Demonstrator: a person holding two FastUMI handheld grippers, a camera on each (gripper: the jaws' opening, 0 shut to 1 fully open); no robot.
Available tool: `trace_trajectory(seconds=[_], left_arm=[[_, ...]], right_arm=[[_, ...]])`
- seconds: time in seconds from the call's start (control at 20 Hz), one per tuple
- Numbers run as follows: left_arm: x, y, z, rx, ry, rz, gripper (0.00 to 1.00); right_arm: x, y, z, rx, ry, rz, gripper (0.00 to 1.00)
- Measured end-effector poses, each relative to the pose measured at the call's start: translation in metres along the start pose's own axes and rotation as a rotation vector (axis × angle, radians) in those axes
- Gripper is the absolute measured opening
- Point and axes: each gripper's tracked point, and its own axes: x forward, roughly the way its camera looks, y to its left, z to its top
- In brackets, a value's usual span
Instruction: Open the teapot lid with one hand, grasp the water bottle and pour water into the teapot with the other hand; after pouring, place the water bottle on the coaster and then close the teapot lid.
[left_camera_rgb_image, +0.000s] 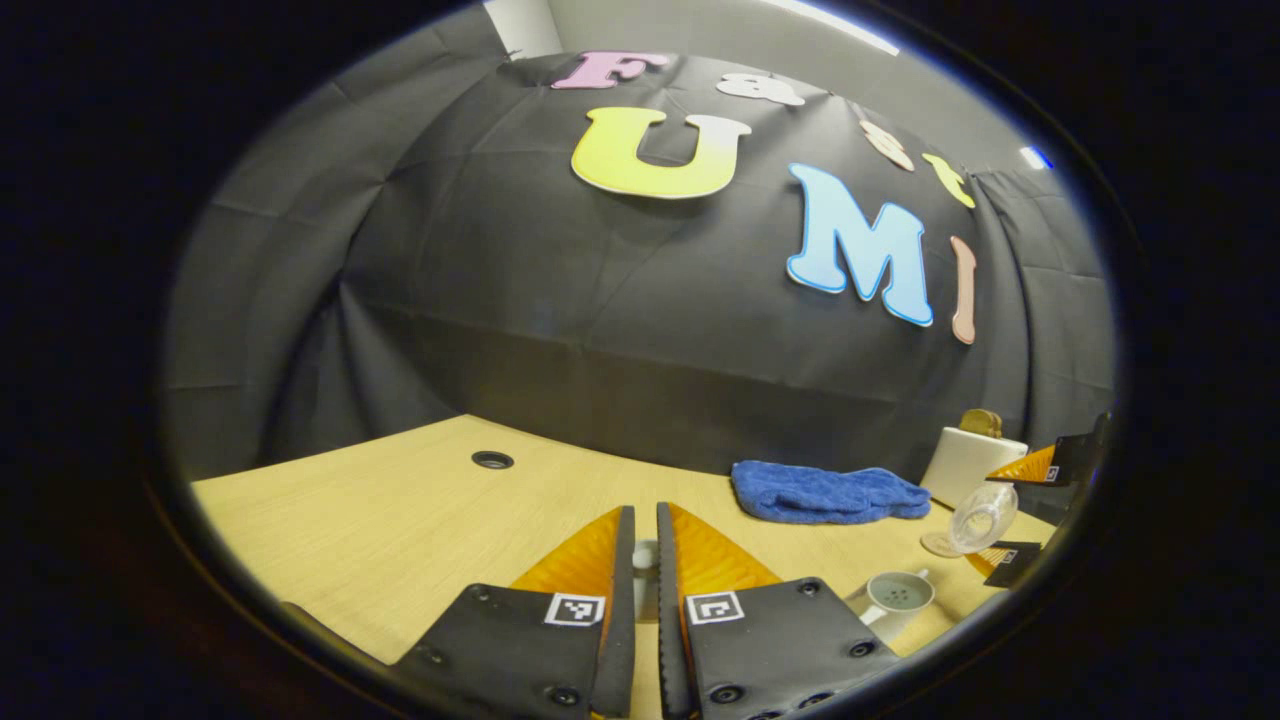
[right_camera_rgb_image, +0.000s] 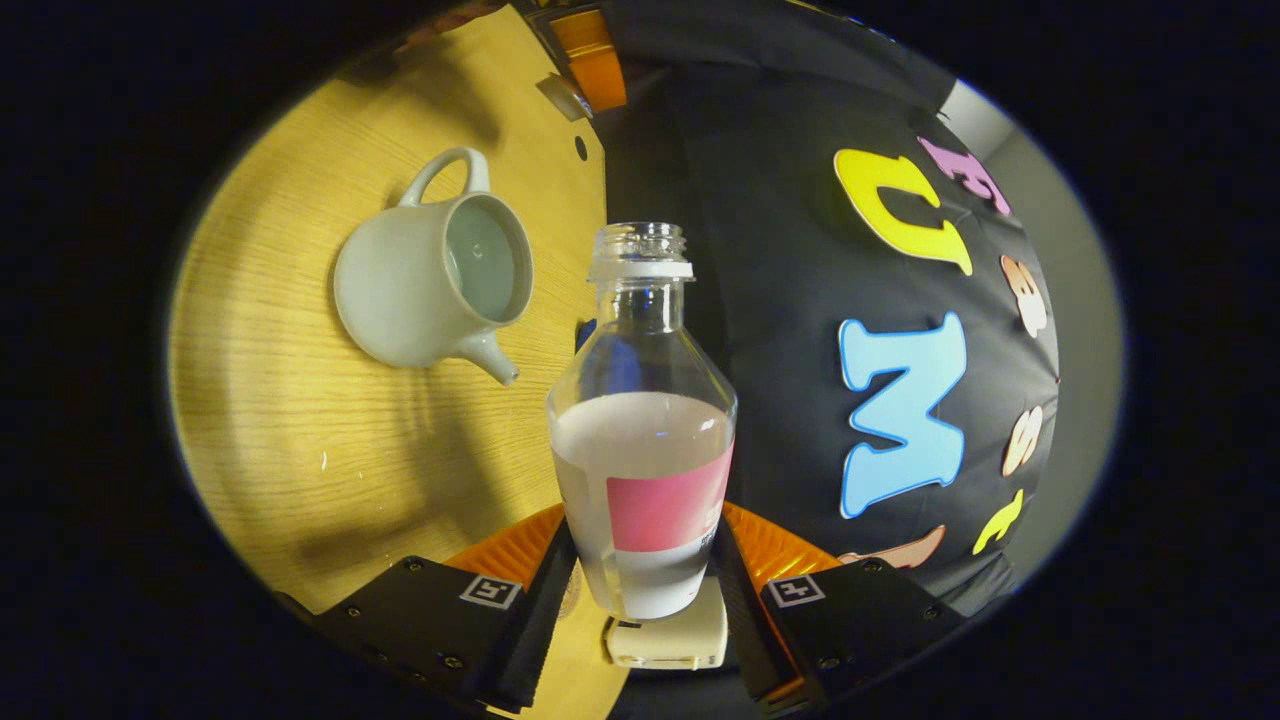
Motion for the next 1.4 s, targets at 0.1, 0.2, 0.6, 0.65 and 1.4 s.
trace_trajectory(seconds=[0.1, 0.2, 0.6, 0.65, 1.4], left_arm=[[0.000, -0.001, 0.002, -0.006, 0.000, -0.009, 0.19], [0.000, 0.000, 0.000, -0.003, 0.002, -0.010, 0.19], [0.000, -0.001, 0.000, 0.013, 0.001, -0.014, 0.16], [0.000, -0.002, -0.001, 0.018, 0.002, -0.015, 0.19], [0.000, -0.003, 0.000, 0.086, 0.014, -0.028, 0.19]], right_arm=[[0.005, 0.004, -0.013, 0.114, 0.020, 0.023, 0.75], [0.010, 0.004, -0.026, 0.232, 0.036, 0.043, 0.74], [0.032, -0.010, -0.081, 0.692, 0.080, 0.083, 0.75], [0.029, -0.009, -0.086, 0.758, 0.079, 0.091, 0.75], [0.079, -0.006, -0.116, 1.302, 0.052, 0.146, 0.75]])
